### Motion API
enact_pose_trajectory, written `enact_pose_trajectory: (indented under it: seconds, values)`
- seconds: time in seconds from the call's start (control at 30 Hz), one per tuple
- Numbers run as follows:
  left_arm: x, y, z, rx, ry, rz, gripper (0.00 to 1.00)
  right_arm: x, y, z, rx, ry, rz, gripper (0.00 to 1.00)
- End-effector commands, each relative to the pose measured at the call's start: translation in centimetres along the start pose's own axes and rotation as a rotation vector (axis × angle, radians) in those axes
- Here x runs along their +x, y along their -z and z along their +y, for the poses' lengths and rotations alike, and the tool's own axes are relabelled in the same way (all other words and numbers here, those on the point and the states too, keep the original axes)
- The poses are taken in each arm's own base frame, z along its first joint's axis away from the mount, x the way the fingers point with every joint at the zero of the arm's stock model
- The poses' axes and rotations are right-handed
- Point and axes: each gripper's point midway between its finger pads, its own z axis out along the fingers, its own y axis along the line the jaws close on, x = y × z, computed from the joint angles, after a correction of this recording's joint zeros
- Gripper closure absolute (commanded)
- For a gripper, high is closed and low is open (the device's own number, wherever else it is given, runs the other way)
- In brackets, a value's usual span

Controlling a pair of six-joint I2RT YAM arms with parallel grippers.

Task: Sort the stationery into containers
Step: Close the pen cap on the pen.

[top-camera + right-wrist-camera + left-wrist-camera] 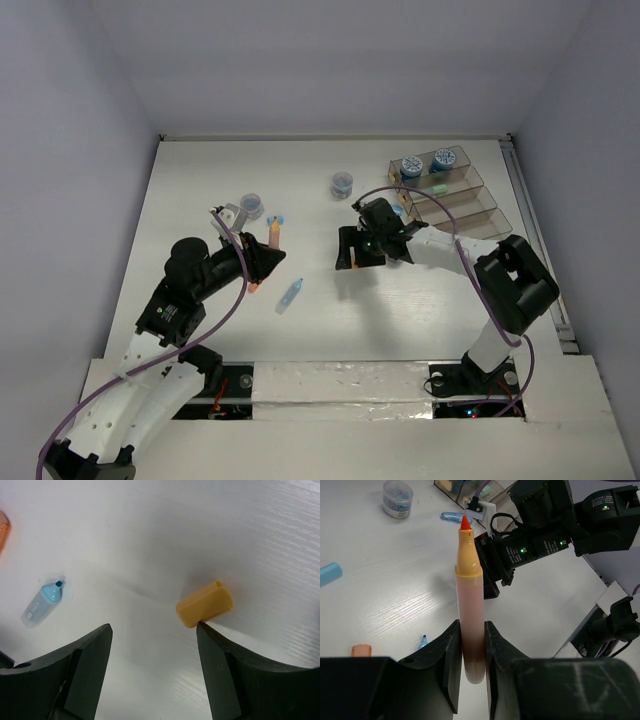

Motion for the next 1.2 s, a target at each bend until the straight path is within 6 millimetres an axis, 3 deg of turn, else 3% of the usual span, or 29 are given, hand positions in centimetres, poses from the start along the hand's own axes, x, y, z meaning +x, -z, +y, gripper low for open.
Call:
enact_pose_trajectory:
  seconds: [0.0,0.1,0.33,0.47,0.7,0.93,1.17]
  values:
    - [-1.3,0.1,-0.7,0.023,-0.027,-0.044,1.0,-2.7,0.4,3.3,-0.119,0.042,-0.074,0.25]
    - [-1.2,0.1,-0.6,0.022,-0.028,-0.041,1.0,-3.4,1.1,3.5,-0.114,0.049,-0.103,0.2]
    - [-1.3,0.1,-0.6,0.02,-0.029,-0.042,1.0,-3.5,1.6,1.3,0.003,0.063,-0.13,0.17]
    - [-1.3,0.1,-0.6,0.018,-0.028,-0.044,1.0,-3.7,1.7,0.8,0.038,0.093,-0.114,0.25]
    - [-1.4,0.1,-0.6,0.016,-0.032,-0.048,1.0,-1.0,1.9,0.8,0.005,0.119,-0.001,0.3]
    - [-1.4,0.1,-0.5,0.013,-0.031,-0.046,1.0,1.2,0.2,1.6,-0.036,0.126,0.075,0.23]
    - [-1.4,0.1,-0.5,0.012,-0.031,-0.047,1.0,0.6,-1.1,1.6,-0.036,0.127,0.062,0.21]
